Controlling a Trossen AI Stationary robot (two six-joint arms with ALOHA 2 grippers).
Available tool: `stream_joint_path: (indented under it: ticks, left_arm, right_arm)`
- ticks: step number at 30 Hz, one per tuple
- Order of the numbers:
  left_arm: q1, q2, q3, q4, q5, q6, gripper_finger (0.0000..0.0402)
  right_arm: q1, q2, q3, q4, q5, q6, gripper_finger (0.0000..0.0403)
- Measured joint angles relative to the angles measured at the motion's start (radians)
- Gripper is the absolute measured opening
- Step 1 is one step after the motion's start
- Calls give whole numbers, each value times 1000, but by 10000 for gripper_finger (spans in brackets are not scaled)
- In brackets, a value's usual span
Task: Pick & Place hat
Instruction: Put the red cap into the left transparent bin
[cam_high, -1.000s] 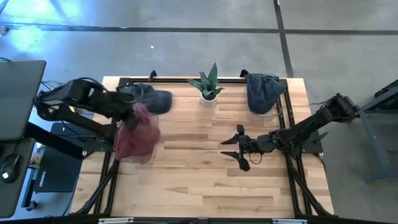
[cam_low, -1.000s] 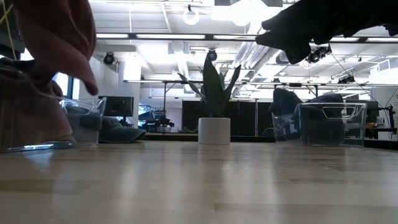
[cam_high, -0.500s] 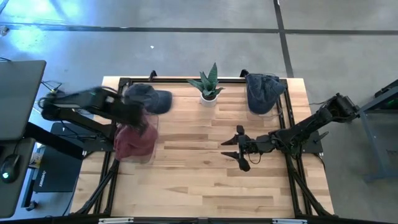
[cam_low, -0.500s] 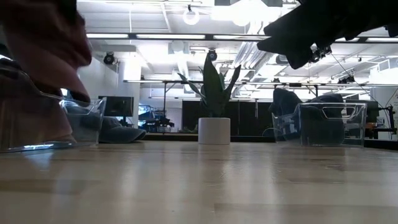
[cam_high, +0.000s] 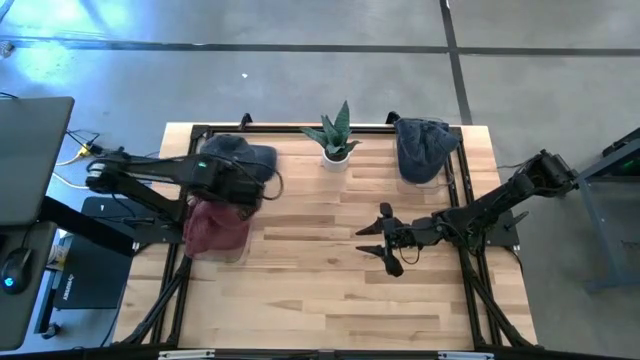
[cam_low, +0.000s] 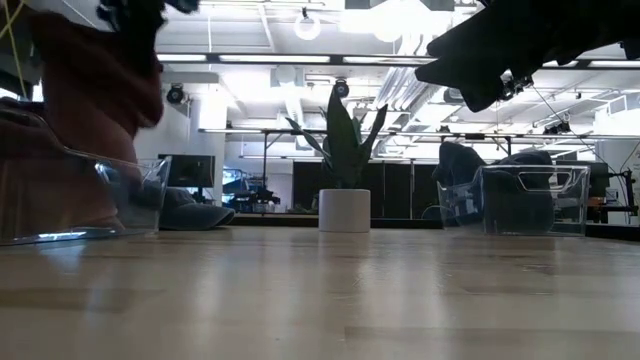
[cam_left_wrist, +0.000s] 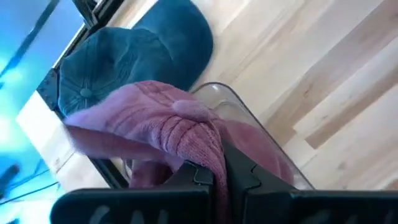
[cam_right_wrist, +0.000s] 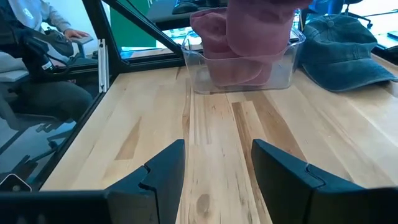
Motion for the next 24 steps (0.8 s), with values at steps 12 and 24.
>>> stream_joint_path:
  ticks: [12, 24]
  left_arm:
    - [-150, 187, 13, 12, 129, -127, 0]
    - [-375, 165, 208, 4, 137, -424, 0]
  right_arm:
    - [-2, 0, 0, 5, -21, -2, 181]
    - [-3, 0, 0, 7, -10, -7, 181]
